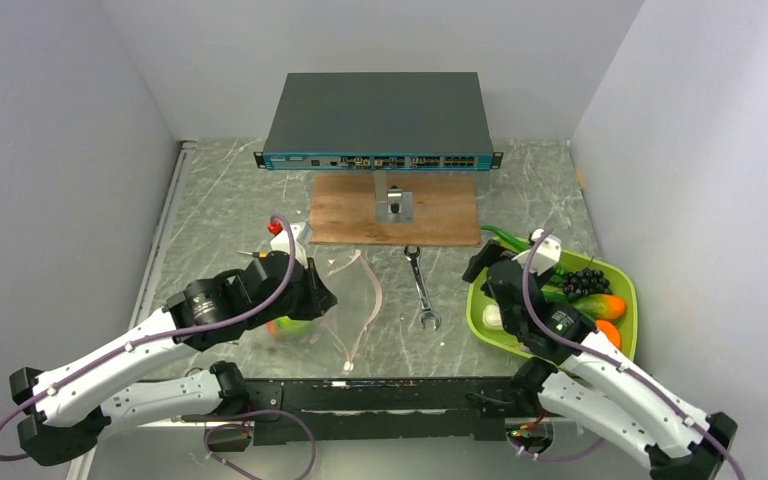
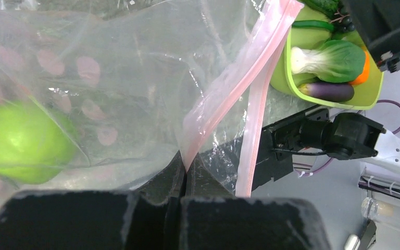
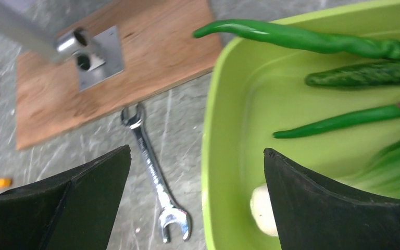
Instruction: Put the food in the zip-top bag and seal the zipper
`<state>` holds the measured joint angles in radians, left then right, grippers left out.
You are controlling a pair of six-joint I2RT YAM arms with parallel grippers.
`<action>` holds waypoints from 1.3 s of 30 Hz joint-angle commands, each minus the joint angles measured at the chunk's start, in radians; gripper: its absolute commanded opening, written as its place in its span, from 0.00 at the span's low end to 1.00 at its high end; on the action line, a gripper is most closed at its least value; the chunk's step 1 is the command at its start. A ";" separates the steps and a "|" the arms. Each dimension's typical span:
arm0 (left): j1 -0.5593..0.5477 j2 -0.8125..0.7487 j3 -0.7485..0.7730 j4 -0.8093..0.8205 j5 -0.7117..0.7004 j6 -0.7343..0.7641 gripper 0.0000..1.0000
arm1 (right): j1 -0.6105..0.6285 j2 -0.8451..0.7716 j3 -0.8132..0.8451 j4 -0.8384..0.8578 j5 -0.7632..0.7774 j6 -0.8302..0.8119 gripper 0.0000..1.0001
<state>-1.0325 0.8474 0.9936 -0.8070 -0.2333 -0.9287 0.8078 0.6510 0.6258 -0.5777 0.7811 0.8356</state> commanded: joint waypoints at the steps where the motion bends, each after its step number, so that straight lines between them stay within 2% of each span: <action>1: -0.001 -0.008 -0.010 0.035 0.010 -0.008 0.00 | -0.165 0.021 -0.010 0.005 -0.074 0.074 0.99; 4: -0.001 -0.006 -0.007 0.037 0.015 -0.002 0.00 | -0.328 0.065 0.007 0.008 -0.119 0.111 0.99; 10: -0.001 -0.018 -0.011 0.042 0.019 0.002 0.00 | -0.638 0.144 0.005 0.119 -0.328 0.123 0.99; 15: -0.001 -0.028 -0.010 0.031 0.013 0.003 0.00 | -0.889 0.237 -0.029 0.266 -0.561 0.148 0.99; 18: -0.001 -0.031 -0.009 0.022 0.017 0.003 0.00 | -0.988 0.261 -0.048 0.347 -0.650 0.168 0.99; 27: -0.001 -0.043 0.005 0.001 -0.004 0.012 0.00 | -1.130 0.337 -0.107 0.453 -0.792 0.276 0.84; 32: -0.001 -0.027 0.017 -0.008 -0.004 0.016 0.00 | -1.191 0.352 -0.191 0.564 -0.822 0.363 0.80; 36: -0.001 -0.023 0.020 -0.013 0.002 0.014 0.00 | -1.208 0.426 -0.197 0.650 -0.872 0.373 0.77; 39: -0.001 -0.030 0.017 -0.015 -0.003 0.016 0.00 | -1.208 0.491 -0.216 0.707 -0.908 0.404 0.67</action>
<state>-1.0325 0.8257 0.9821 -0.8280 -0.2302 -0.9257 -0.3958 1.0878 0.4229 -0.0223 -0.0547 1.1801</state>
